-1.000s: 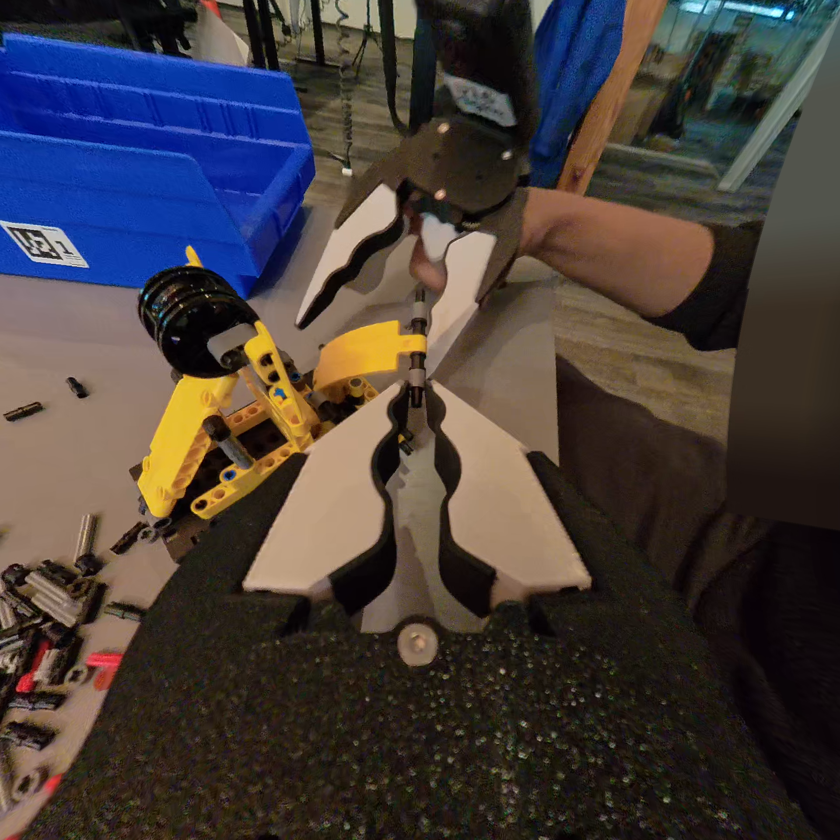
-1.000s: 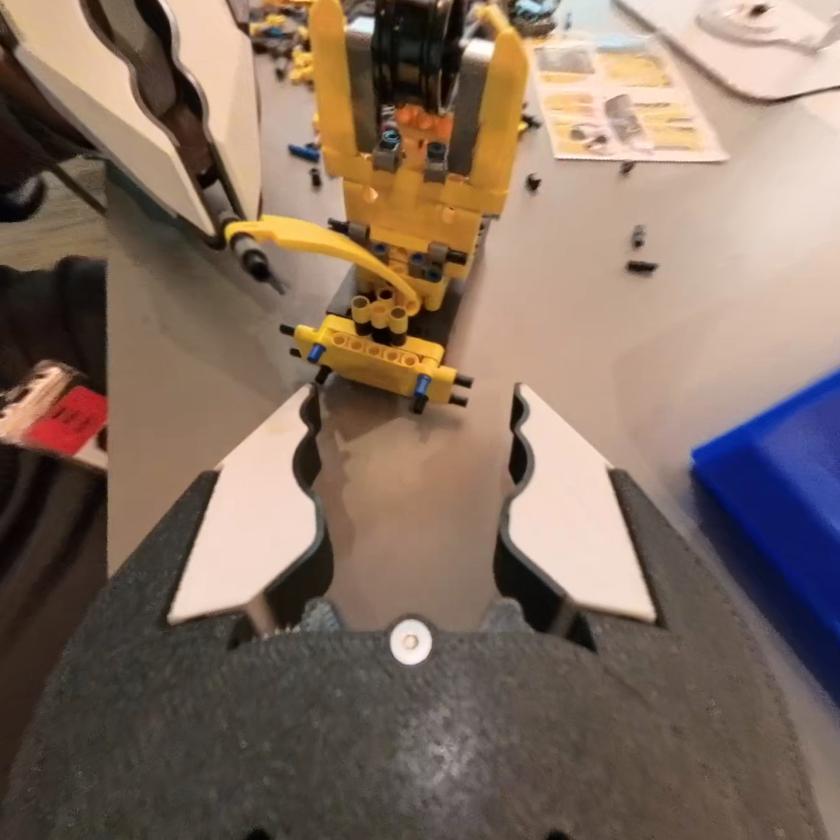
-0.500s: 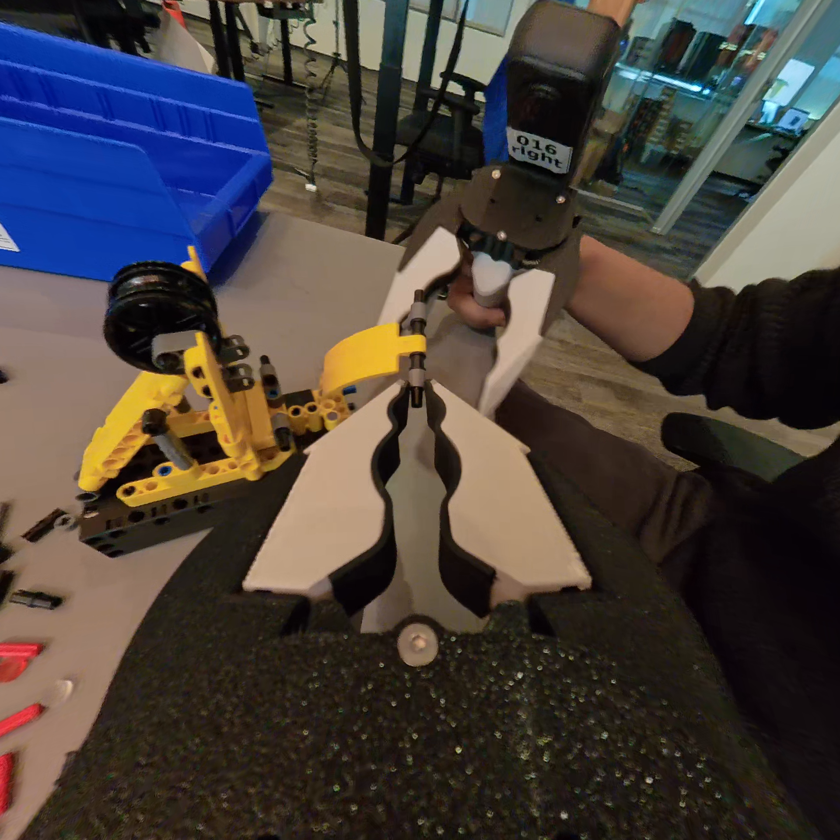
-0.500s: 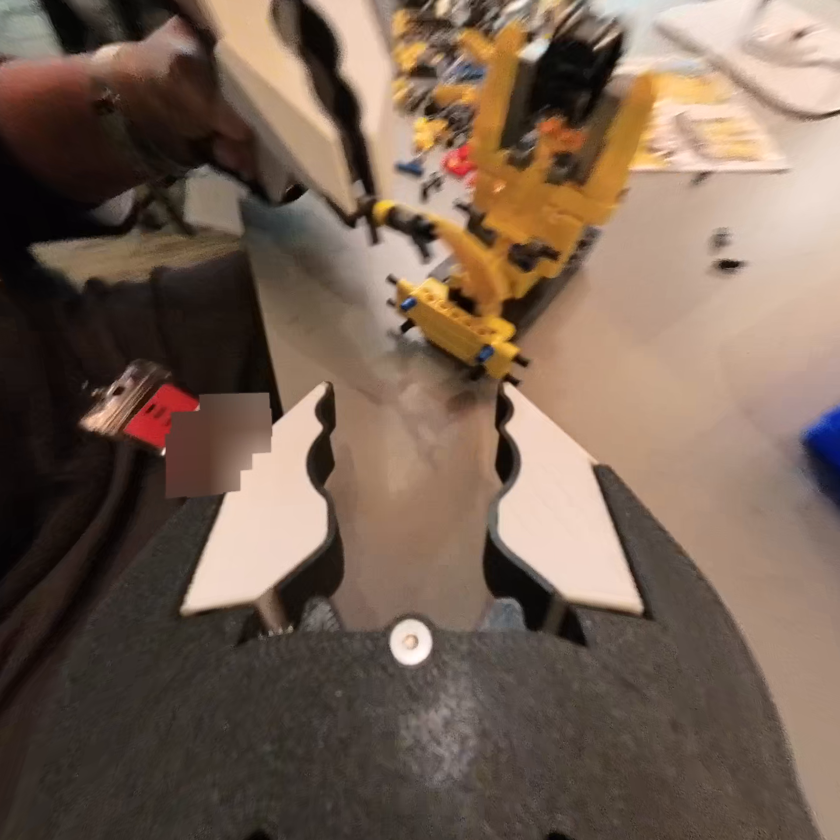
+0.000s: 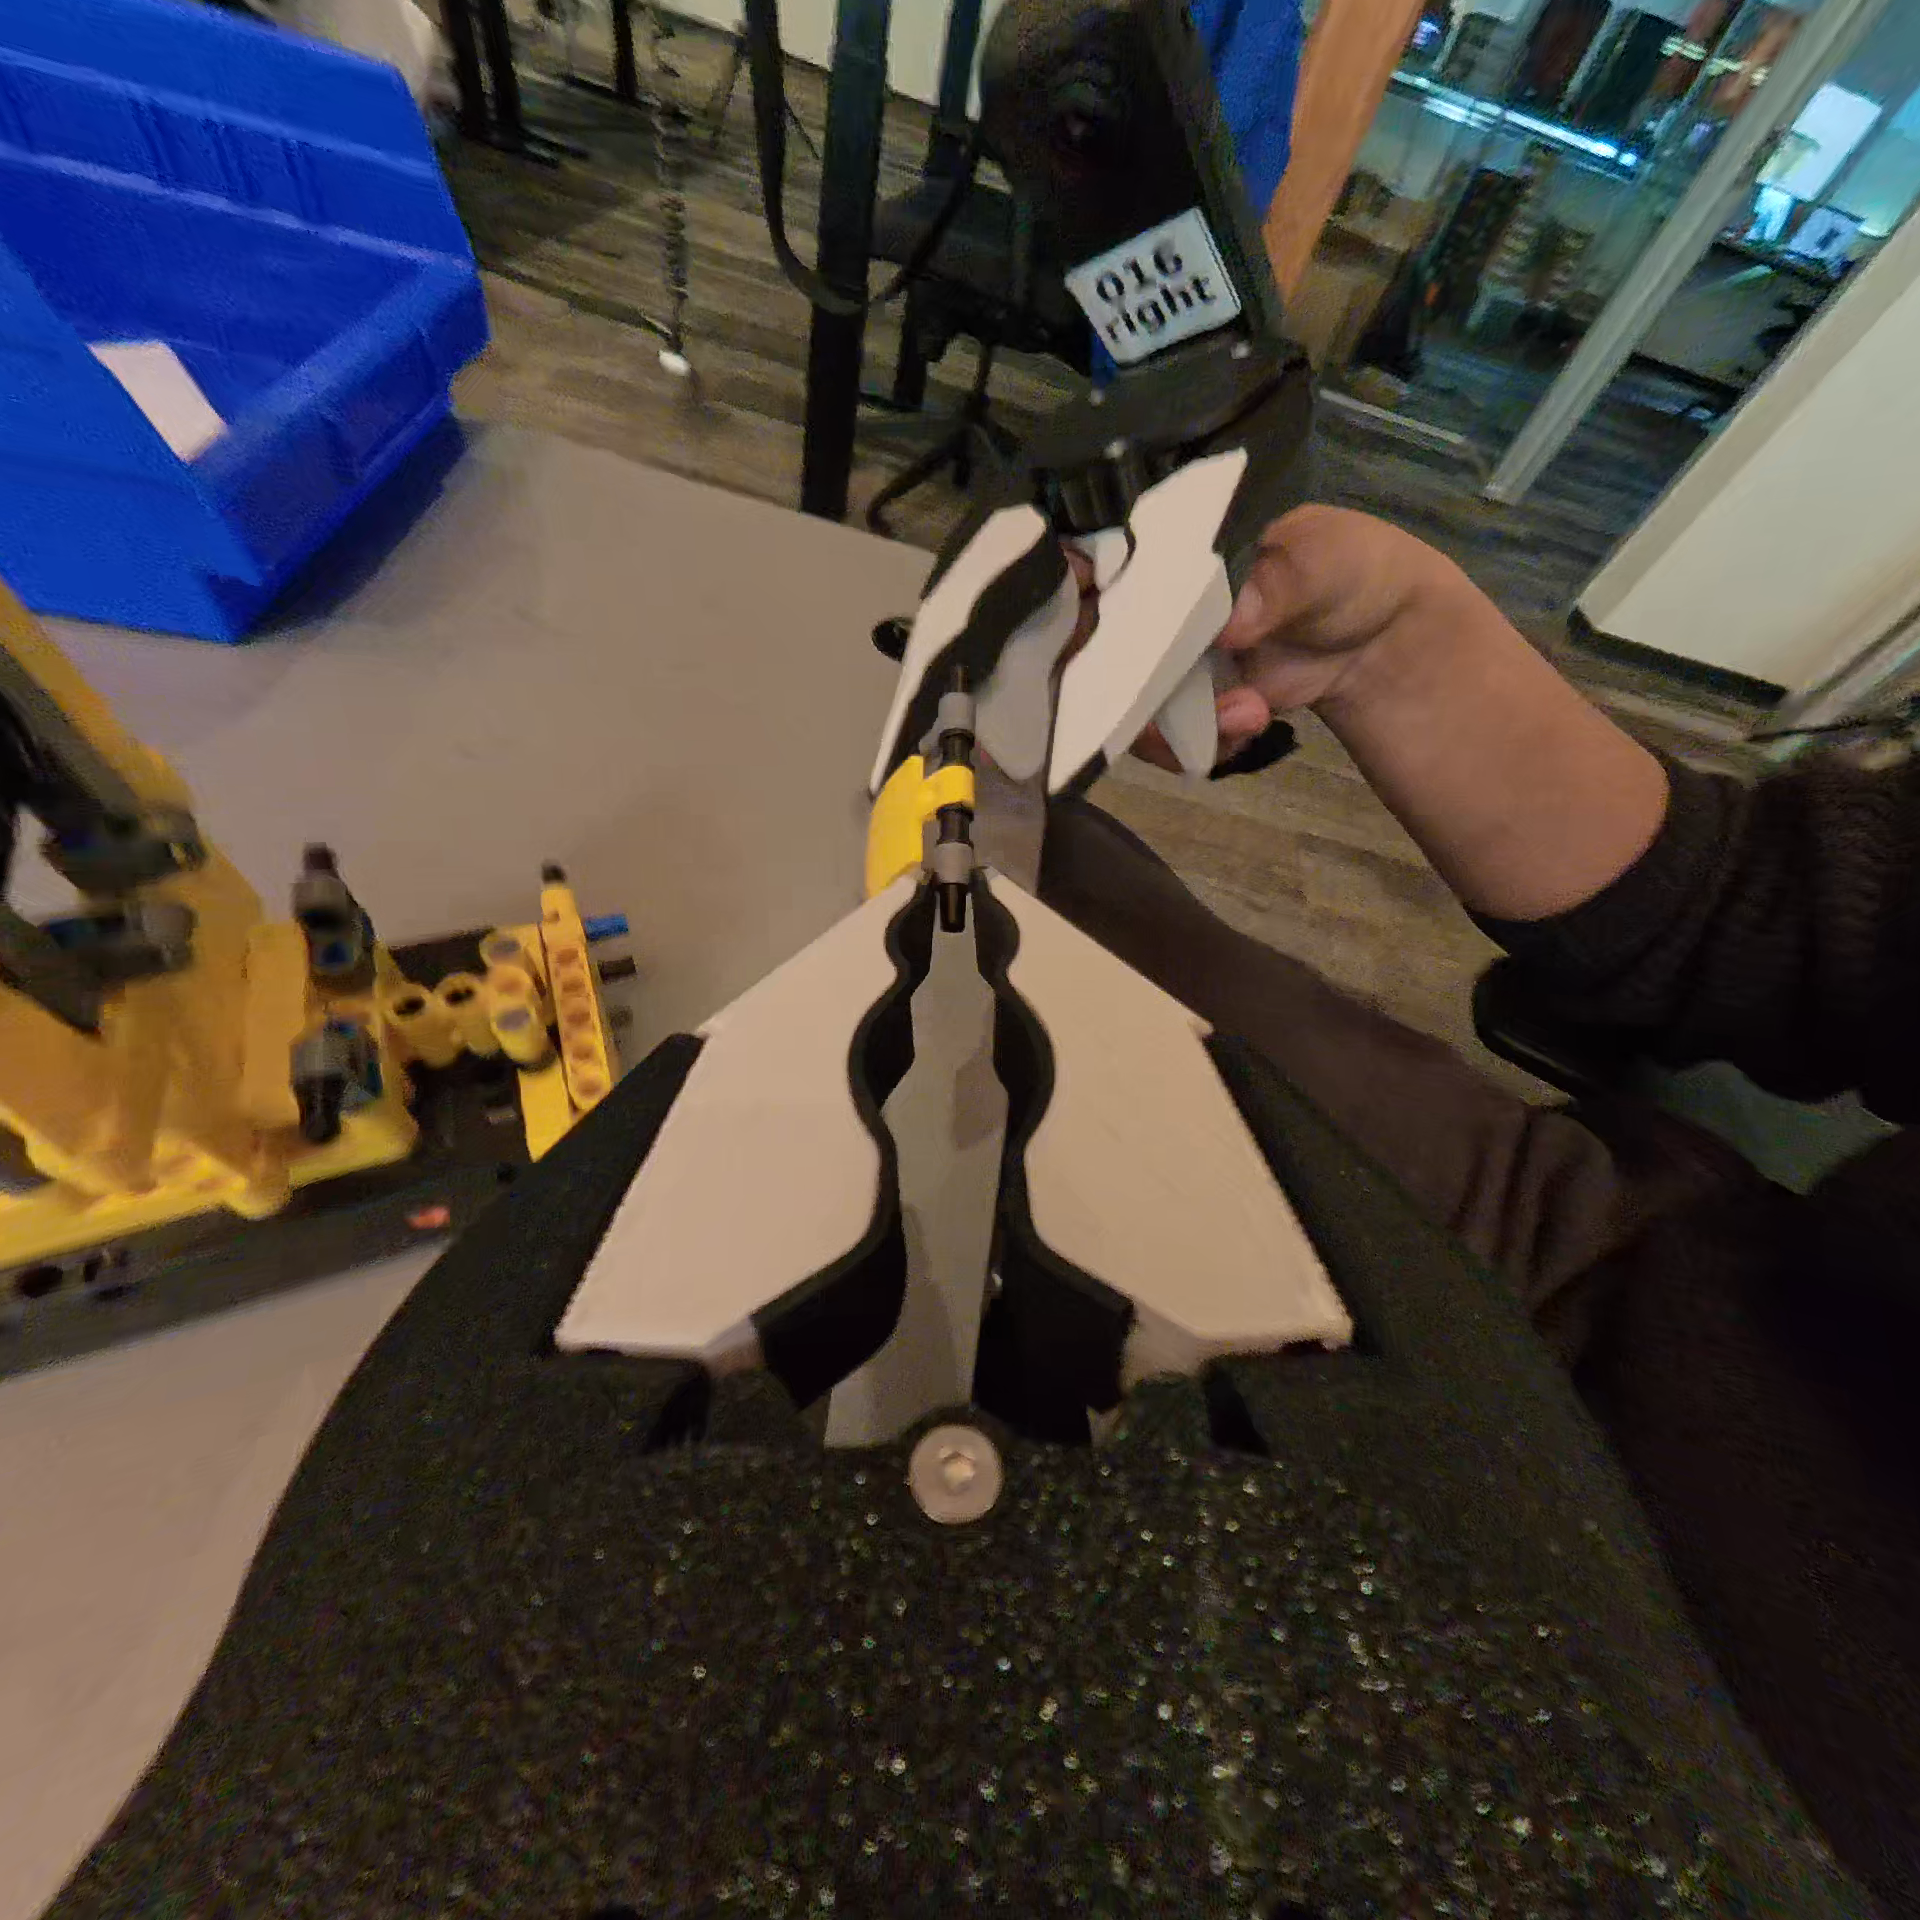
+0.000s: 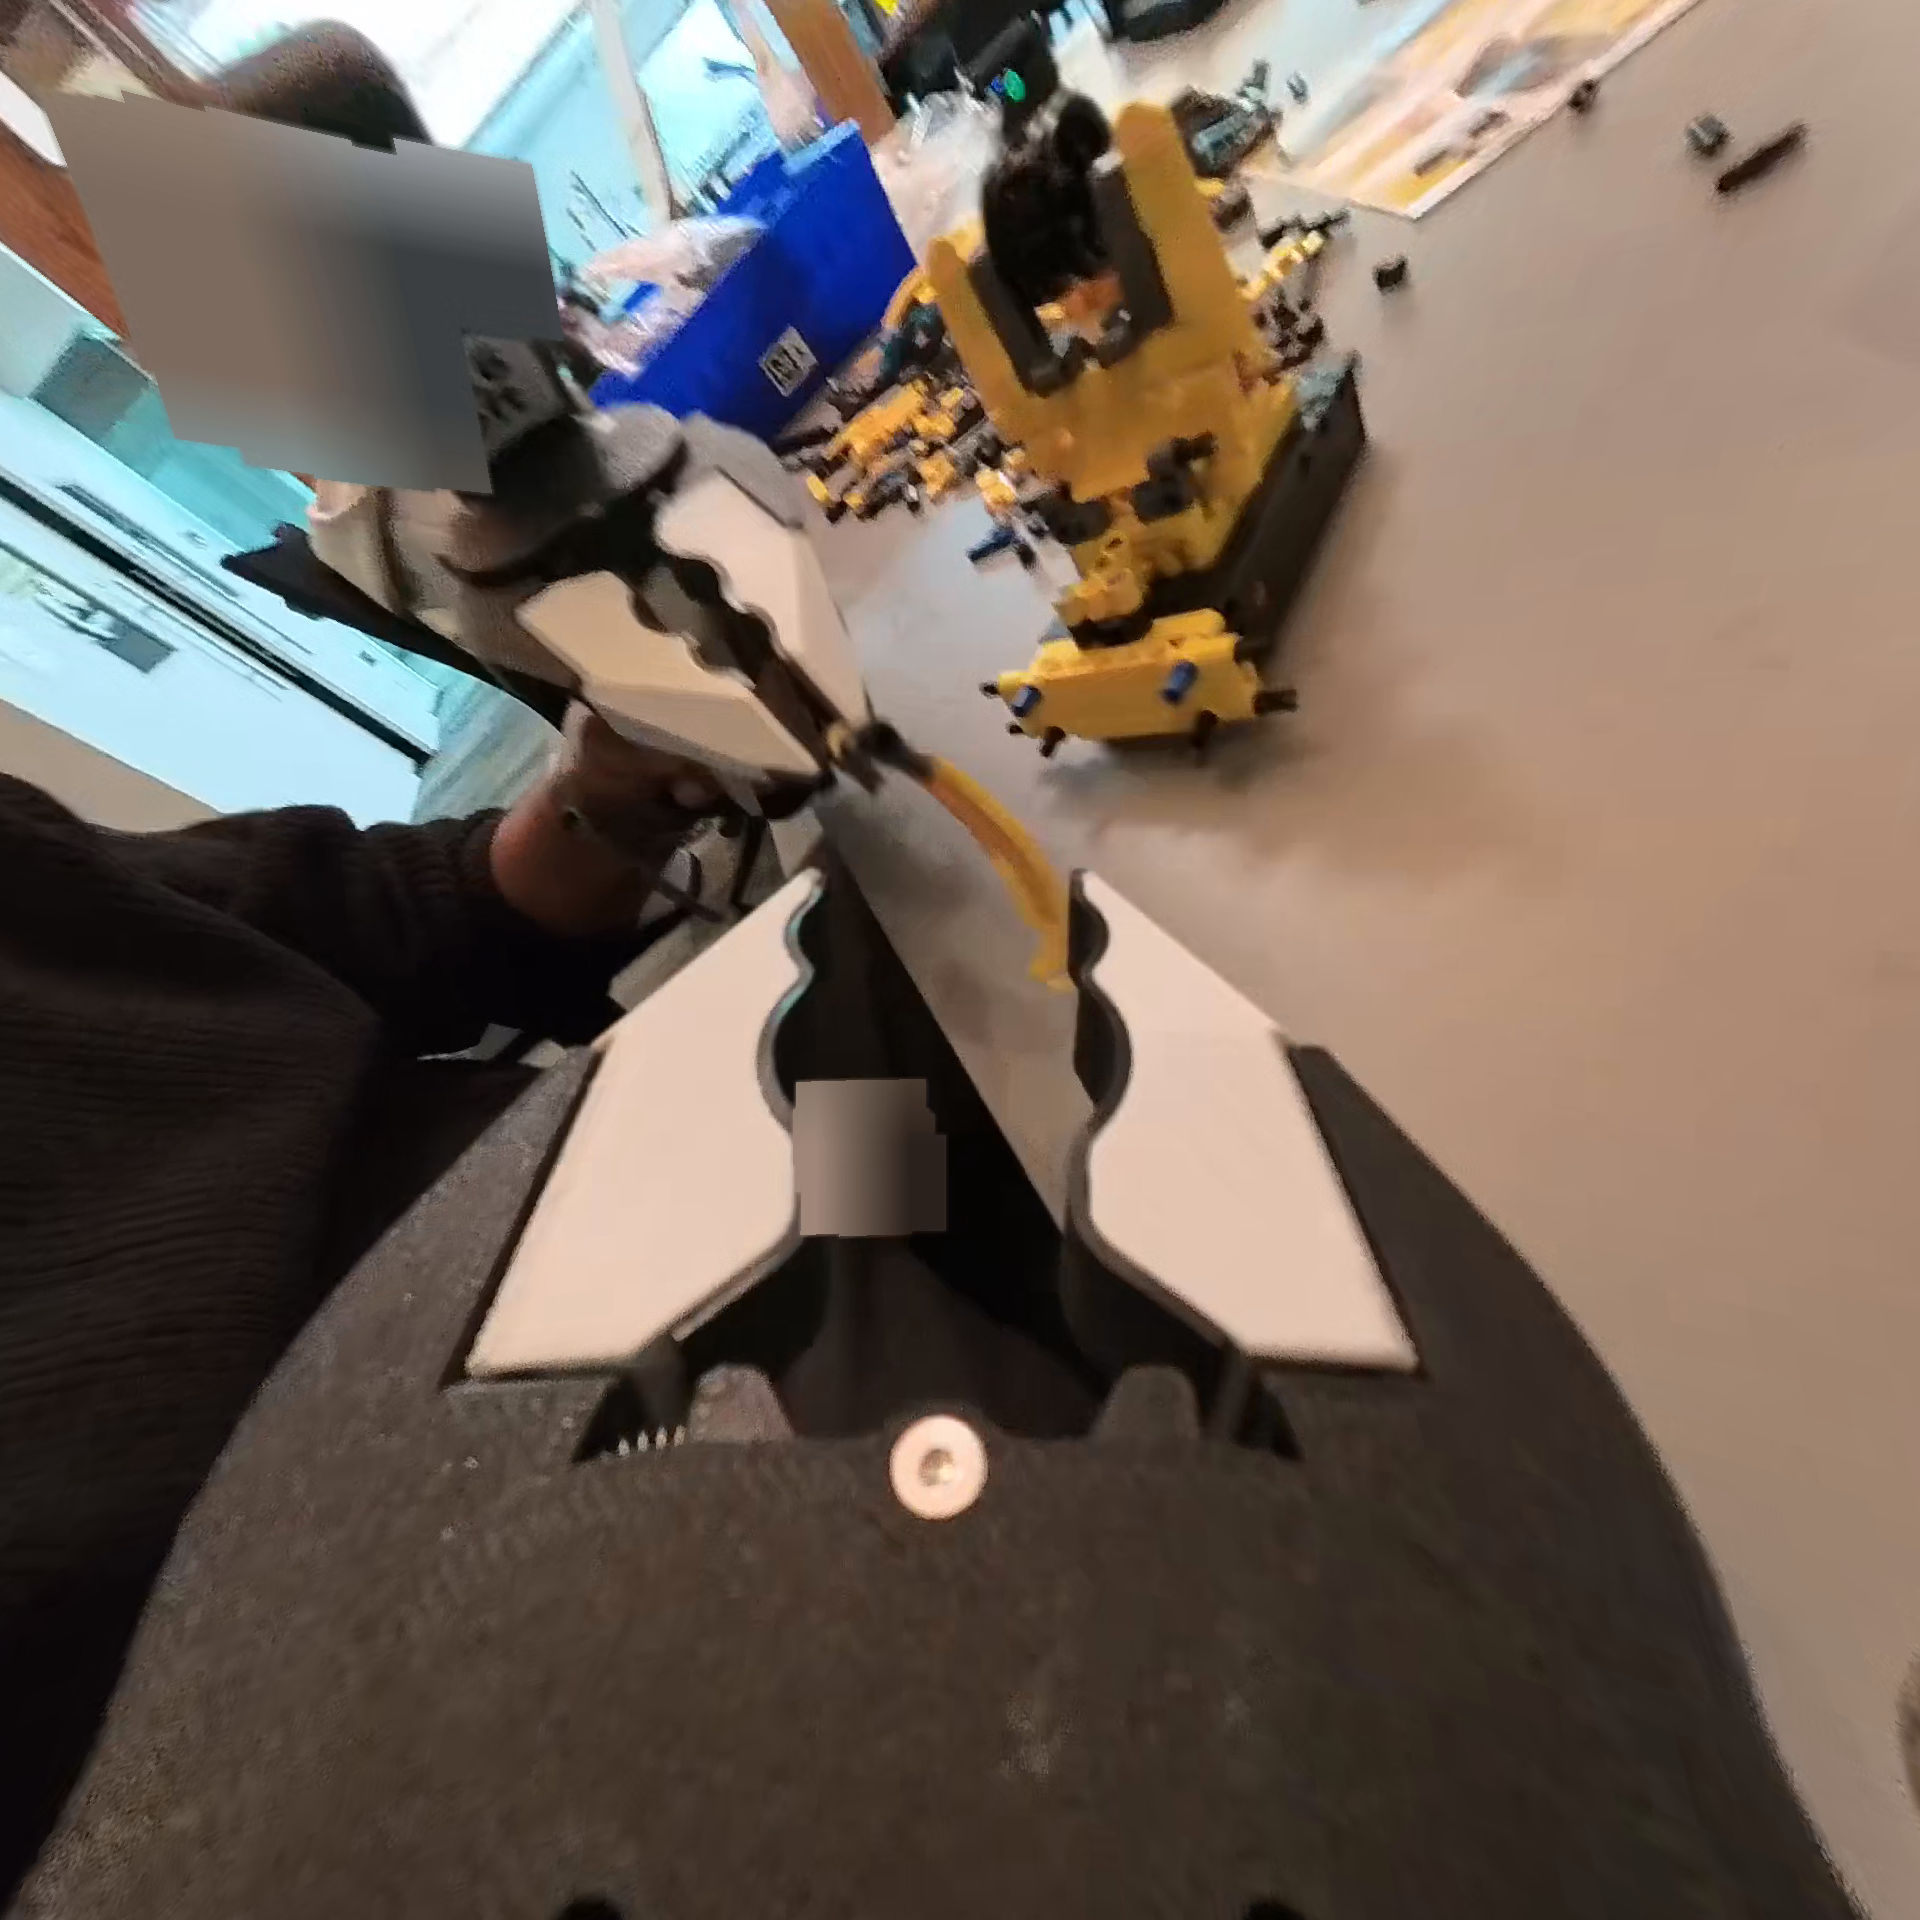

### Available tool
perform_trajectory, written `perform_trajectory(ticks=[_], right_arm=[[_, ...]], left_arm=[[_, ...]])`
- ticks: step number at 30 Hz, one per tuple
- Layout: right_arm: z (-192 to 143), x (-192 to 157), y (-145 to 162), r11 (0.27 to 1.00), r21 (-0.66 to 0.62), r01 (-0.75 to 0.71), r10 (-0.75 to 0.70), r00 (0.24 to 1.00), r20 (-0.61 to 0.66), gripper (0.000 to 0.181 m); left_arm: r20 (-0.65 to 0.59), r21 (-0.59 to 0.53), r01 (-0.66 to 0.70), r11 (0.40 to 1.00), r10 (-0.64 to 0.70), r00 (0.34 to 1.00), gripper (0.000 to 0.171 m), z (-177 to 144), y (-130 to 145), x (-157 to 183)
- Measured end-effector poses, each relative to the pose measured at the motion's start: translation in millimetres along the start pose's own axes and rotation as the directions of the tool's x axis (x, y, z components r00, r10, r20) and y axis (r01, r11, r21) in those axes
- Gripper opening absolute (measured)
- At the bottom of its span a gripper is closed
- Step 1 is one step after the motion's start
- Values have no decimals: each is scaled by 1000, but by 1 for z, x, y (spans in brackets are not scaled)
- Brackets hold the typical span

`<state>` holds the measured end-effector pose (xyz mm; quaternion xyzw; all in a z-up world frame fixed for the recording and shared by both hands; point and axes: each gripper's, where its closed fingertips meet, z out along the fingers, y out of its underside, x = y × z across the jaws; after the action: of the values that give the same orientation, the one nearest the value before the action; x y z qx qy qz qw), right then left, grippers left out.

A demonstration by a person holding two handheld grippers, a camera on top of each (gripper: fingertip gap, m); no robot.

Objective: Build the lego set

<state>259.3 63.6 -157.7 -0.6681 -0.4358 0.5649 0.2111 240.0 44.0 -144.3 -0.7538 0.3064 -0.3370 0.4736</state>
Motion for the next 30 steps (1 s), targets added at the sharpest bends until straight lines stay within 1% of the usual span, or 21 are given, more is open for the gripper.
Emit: perform_trajectory(ticks=[1, 3, 4, 5, 6, 7, 8, 9, 10, 12, 14, 16, 17, 18, 20, 22, 23, 25, 28, 30], right_arm=[[-4, 4, 3, 1000, -23, -6, 6, 1000, -20, 45], [-10, 4, 10, 999, -51, -15, 16, 1000, 5, 45], [-12, 4, 11, 999, -46, -16, 17, 1000, 18, 40], [-14, 10, 11, 999, -38, -8, 7, 1000, -8, 26], [-15, 21, 12, 999, -42, 14, -17, 997, -75, 16], [-18, 37, 14, 997, -57, 48, -58, 983, -174, 11], [-22, 53, 13, 992, -74, 98, -115, 952, -282, 8], [-27, 65, 9, 984, -80, 161, -180, 910, -373, 7], [-30, 69, 2, 971, -72, 229, -238, 873, -426, 8], [-29, 65, -8, 942, -48, 333, -318, 835, -449, 8], [-32, 71, -5, 935, -92, 344, -344, 806, -481, 9], [-38, 81, 4, 937, -151, 314, -346, 788, -509, 20], [-41, 83, 6, 940, -158, 302, -339, 787, -516, 22], [-43, 82, 7, 943, -154, 295, -331, 791, -514, 23], [-45, 78, 8, 947, -140, 289, -319, 804, -502, 26], [-44, 73, 9, 945, -141, 296, -327, 813, -481, 30], [-42, 69, 11, 943, -147, 299, -333, 825, -457, 32], [-37, 58, 15, 944, -144, 298, -331, 864, -380, 33], [-31, 46, 18, 948, -100, 303, -318, 907, -275, 33], [-29, 40, 22, 942, -102, 321, -335, 917, -215, 32]], left_arm=[[26, 21, -19, 1000, 18, 1000, 6, 4, -8, -2], [23, 33, -55, 998, 55, 998, 6, 13, -17, 1], [17, 18, -66, 998, 66, 998, 6, 18, -17, 2], [7, 0, -76, 997, 76, 997, 7, 24, -15, 3], [-14, -12, -83, 996, 83, 996, 6, 29, -12, 7], [-38, -32, -84, 996, 83, 996, 6, 33, -7, 10], [-63, -58, -85, 995, 82, 995, 6, 37, -1, 14], [-88, -92, -85, 992, 77, 993, 6, 40, 6, 17], [-98, -122, -84, 989, 72, 993, 6, 44, 12, 18], [-97, -161, -84, 983, 69, 993, 6, 48, 18, 17], [-69, -230, -86, 969, 72, 995, 6, 51, 27, 12], [8, -346, -92, 934, 101, 995, 6, 53, 42, -2], [50, -397, -94, 913, 124, 991, 6, 54, 50, -9], [69, -415, -95, 905, 135, 988, 7, 56, 52, -13], [77, -396, -63, 916, 102, 992, 7, 60, 50, -13], [66, -399, -42, 916, 74, 995, 8, 61, 52, -12], [73, -397, -34, 917, 68, 995, 10, 60, 52, -14], [83, -382, -29, 924, 65, 994, 19, 57, 49, -16], [97, -344, -35, 938, 72, 993, 20, 46, 43, -17], [73, -307, -59, 950, 85, 994, 20, 39, 38, -11]])
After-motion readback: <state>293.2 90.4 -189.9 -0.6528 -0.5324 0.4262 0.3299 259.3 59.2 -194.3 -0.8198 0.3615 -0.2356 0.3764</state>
